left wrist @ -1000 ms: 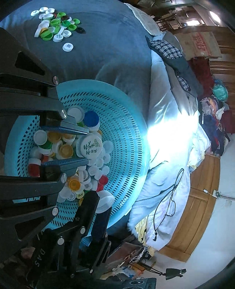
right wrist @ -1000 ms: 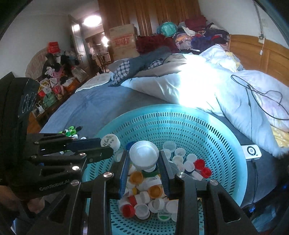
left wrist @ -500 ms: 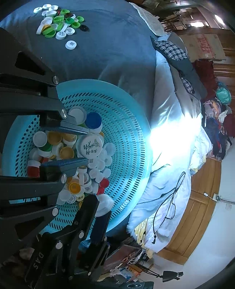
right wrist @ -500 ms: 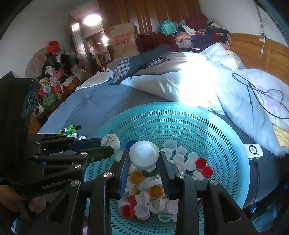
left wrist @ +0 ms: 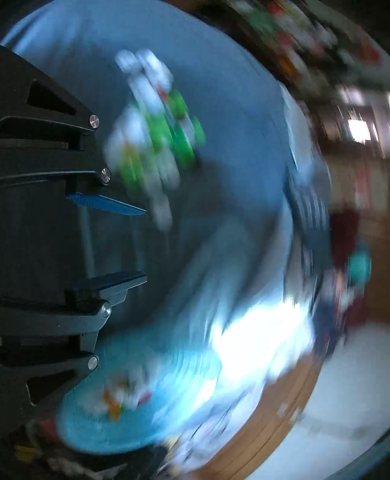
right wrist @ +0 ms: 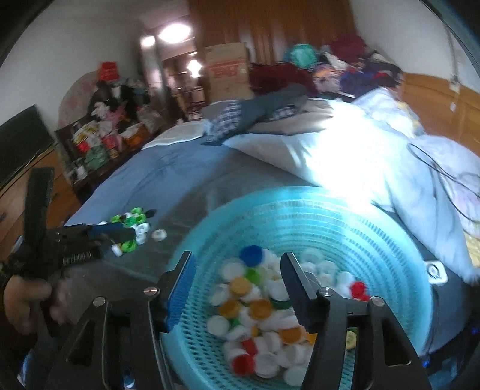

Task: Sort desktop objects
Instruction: 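Move both grippers back to the cap pile, then grasp a white red-printed cap with the left gripper while the right grasps a QR-code cap, then carry both caps over the teal basket and open both grippers, then move both grippers back to the cap pile, then grasp a white cap with the left gripper while the right grasps another white cap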

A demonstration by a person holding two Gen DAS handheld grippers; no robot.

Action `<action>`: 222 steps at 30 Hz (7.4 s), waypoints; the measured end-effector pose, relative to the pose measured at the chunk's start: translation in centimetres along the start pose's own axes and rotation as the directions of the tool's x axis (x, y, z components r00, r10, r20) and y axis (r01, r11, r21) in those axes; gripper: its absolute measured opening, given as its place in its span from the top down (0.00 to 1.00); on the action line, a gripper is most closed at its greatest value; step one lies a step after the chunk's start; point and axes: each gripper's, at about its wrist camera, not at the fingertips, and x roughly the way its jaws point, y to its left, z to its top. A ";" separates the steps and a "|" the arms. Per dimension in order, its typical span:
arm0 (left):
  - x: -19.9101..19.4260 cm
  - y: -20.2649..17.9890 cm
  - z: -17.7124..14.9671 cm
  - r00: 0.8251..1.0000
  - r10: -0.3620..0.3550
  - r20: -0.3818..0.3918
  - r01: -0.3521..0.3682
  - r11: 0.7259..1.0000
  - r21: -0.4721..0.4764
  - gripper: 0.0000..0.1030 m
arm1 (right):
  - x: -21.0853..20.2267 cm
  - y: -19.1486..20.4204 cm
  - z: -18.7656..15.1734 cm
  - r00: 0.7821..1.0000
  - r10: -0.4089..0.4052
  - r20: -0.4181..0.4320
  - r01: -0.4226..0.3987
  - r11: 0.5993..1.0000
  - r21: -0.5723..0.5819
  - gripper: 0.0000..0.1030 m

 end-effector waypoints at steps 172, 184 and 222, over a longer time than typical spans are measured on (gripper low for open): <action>0.6 16.5 -6.6 0.959 0.269 -0.084 -0.280 0.947 -0.156 0.49 | 4.6 7.9 -1.6 0.990 0.091 -0.108 -0.101 0.990 -0.098 0.38; 4.0 14.5 -3.7 0.989 0.127 -0.071 -0.129 0.991 -0.028 0.50 | 6.0 10.3 -1.9 0.981 0.124 -0.149 -0.144 0.981 -0.133 0.38; -4.4 9.0 -5.2 0.994 0.104 0.024 -0.102 0.993 -0.053 0.76 | 12.9 18.8 -2.1 0.955 0.218 -0.199 -0.259 0.943 -0.210 0.68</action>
